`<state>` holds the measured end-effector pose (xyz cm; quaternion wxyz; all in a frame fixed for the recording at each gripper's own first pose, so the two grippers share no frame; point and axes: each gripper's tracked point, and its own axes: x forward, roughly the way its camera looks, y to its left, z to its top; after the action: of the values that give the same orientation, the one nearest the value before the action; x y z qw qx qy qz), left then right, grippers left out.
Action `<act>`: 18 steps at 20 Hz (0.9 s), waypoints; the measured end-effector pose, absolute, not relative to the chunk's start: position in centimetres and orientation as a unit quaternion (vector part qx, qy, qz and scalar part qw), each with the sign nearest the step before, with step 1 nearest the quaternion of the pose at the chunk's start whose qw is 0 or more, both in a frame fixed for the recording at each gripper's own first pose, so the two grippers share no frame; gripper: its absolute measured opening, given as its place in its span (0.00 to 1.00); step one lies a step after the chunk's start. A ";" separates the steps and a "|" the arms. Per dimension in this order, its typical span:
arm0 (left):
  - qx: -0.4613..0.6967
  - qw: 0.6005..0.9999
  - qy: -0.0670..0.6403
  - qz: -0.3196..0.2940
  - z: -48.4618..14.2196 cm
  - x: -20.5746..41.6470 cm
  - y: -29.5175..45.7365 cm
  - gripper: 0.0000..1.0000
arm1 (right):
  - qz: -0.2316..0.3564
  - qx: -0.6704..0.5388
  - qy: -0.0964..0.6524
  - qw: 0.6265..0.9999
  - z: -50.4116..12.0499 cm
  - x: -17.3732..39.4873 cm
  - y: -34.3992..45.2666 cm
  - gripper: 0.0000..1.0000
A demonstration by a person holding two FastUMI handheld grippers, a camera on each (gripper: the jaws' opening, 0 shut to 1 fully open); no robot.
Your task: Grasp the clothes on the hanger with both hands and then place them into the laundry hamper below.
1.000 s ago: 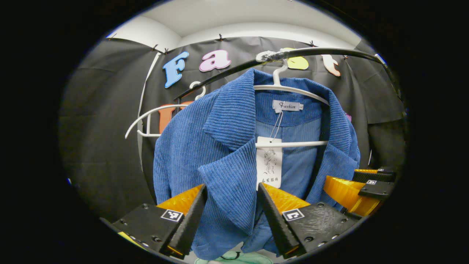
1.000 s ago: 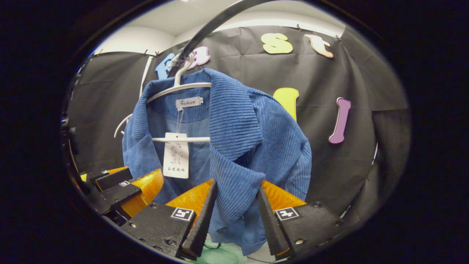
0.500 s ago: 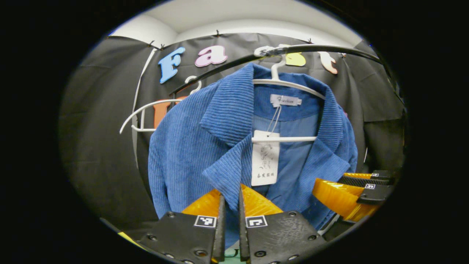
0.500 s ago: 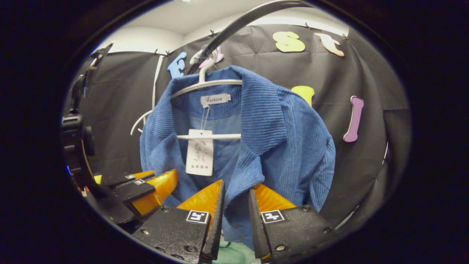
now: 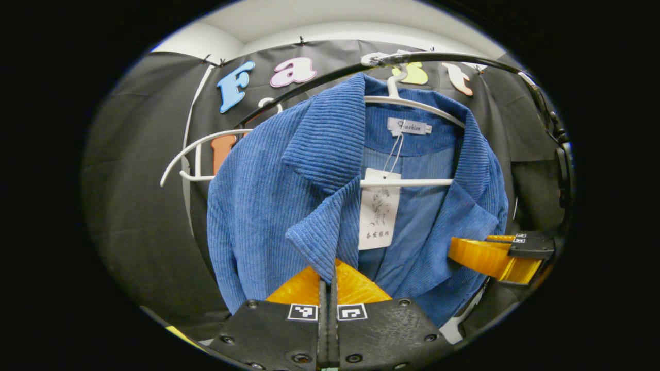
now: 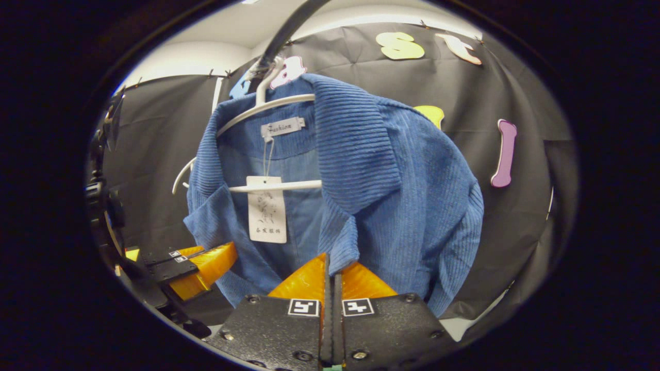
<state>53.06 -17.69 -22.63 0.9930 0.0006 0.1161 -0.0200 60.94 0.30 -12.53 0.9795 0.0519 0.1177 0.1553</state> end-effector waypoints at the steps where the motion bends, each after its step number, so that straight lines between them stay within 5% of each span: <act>1: 0.003 0.993 0.117 -0.016 -22.6 53.1 -17.3 0.00 | 0.148 0.059 0.120 0.980 -12.6 61.0 -0.7 0.03; 18: 0.023 0.991 0.123 0.035 -21.5 53.2 -10.7 0.00 | 0.077 0.109 0.097 0.986 -8.3 63.3 -11.4 0.04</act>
<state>53.22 -10.74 -21.48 0.9915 0.0230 0.1232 0.0351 63.25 -11.40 -8.27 0.9863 0.1094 0.0972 0.0766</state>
